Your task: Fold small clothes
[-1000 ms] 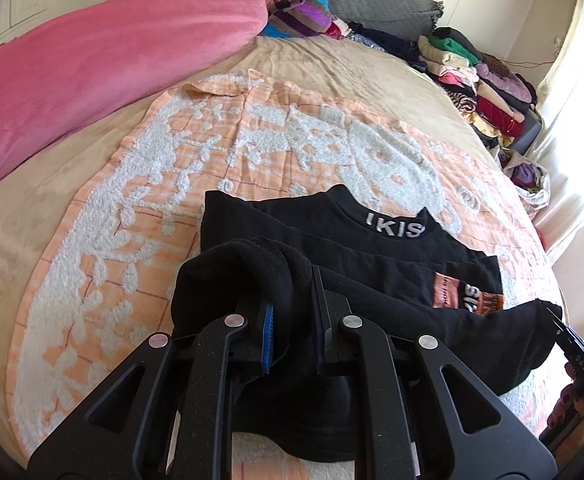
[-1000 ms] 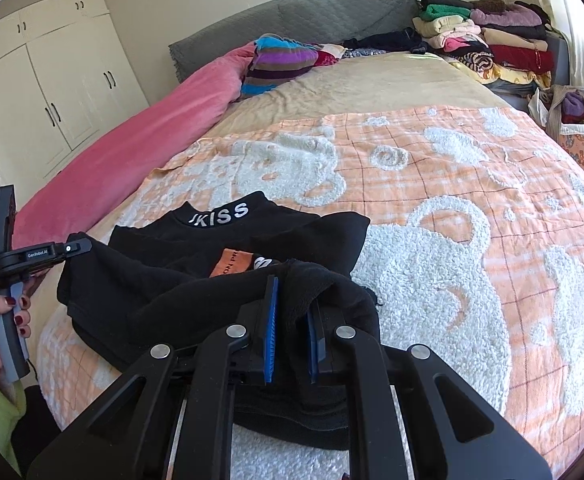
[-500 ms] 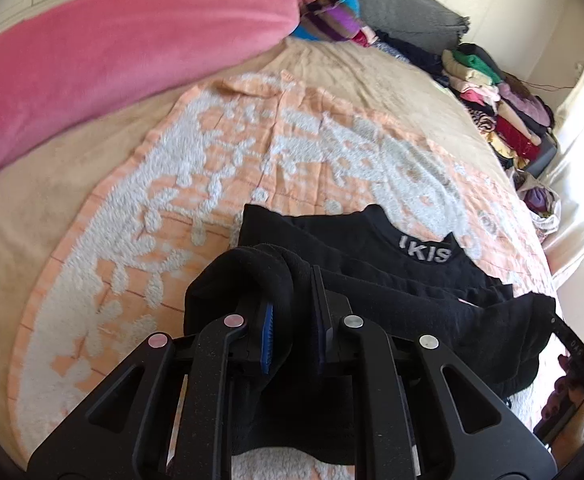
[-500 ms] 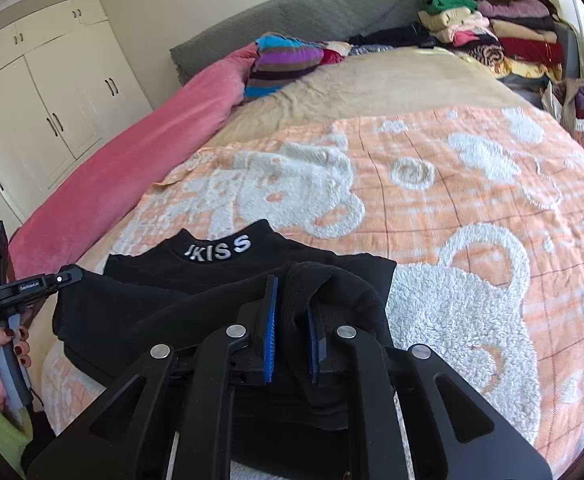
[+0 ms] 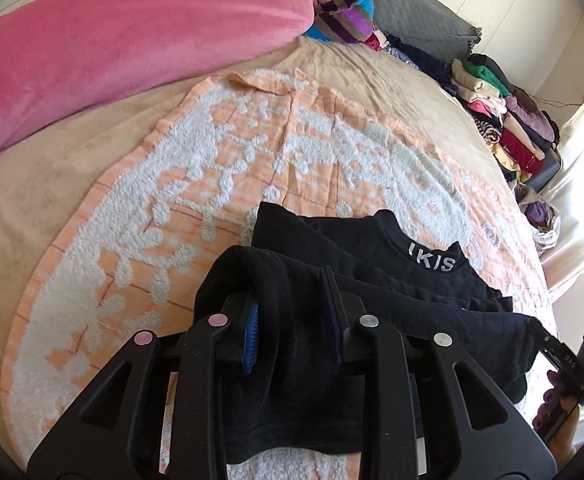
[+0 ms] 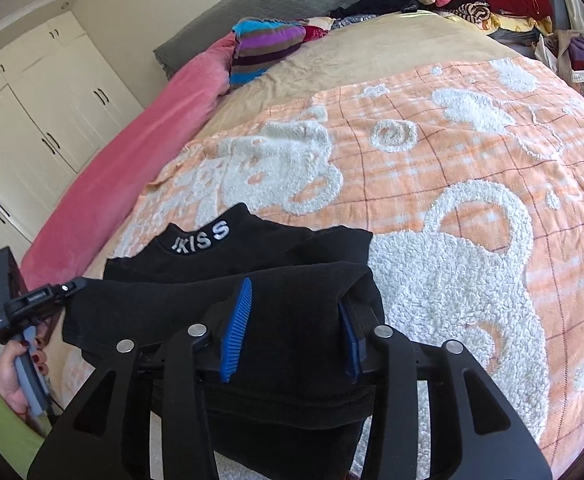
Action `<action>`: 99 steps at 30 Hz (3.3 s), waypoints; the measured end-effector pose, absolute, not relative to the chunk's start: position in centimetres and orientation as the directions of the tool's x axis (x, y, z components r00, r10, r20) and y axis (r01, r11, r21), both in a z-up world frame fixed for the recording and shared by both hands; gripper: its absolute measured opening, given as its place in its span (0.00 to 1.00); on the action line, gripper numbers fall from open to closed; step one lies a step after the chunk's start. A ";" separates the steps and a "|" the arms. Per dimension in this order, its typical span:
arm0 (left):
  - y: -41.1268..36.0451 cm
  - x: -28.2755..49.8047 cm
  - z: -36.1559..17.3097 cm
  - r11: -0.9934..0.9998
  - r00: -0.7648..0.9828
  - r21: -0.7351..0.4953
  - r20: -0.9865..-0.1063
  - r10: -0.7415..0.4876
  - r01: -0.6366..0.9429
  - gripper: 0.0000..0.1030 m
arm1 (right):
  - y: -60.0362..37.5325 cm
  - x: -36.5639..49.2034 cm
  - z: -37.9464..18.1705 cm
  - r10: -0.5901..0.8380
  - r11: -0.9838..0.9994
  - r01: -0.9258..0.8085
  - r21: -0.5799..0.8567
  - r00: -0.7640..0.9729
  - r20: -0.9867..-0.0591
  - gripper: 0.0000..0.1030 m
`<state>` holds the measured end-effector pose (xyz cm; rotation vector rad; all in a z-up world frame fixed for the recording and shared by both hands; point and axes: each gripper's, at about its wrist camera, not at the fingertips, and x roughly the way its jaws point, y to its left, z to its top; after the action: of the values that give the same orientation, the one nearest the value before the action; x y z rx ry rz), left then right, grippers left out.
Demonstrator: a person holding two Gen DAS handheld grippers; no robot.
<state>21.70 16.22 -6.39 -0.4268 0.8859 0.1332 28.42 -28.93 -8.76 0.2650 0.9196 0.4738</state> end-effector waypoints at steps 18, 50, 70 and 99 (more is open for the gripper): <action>14.6 21.8 -4.8 0.953 0.619 -0.232 -0.782 -0.064 -0.194 0.46 | -30.3 27.8 -5.6 0.417 0.909 -0.251 0.333 0.570 -0.708 0.81; 14.5 16.4 -8.1 0.934 0.550 -0.254 -0.831 -0.079 -0.250 0.65 | -28.7 25.5 -7.3 0.461 0.880 -0.329 0.341 0.425 -0.779 0.81; 17.6 17.8 -3.0 0.833 0.657 -0.512 -0.705 -0.268 -0.210 0.04 | -30.1 26.9 -3.9 0.745 0.665 -0.393 0.634 0.397 -0.535 0.09; 20.3 21.9 -5.4 0.860 0.668 -0.421 -0.732 -0.134 -0.289 0.30 | -27.5 28.0 -8.0 0.621 0.755 -0.429 0.496 0.224 -0.751 0.12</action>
<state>21.92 20.25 -5.43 -0.5452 0.8459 0.0921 27.95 -27.54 -8.04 0.1984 1.1319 0.7304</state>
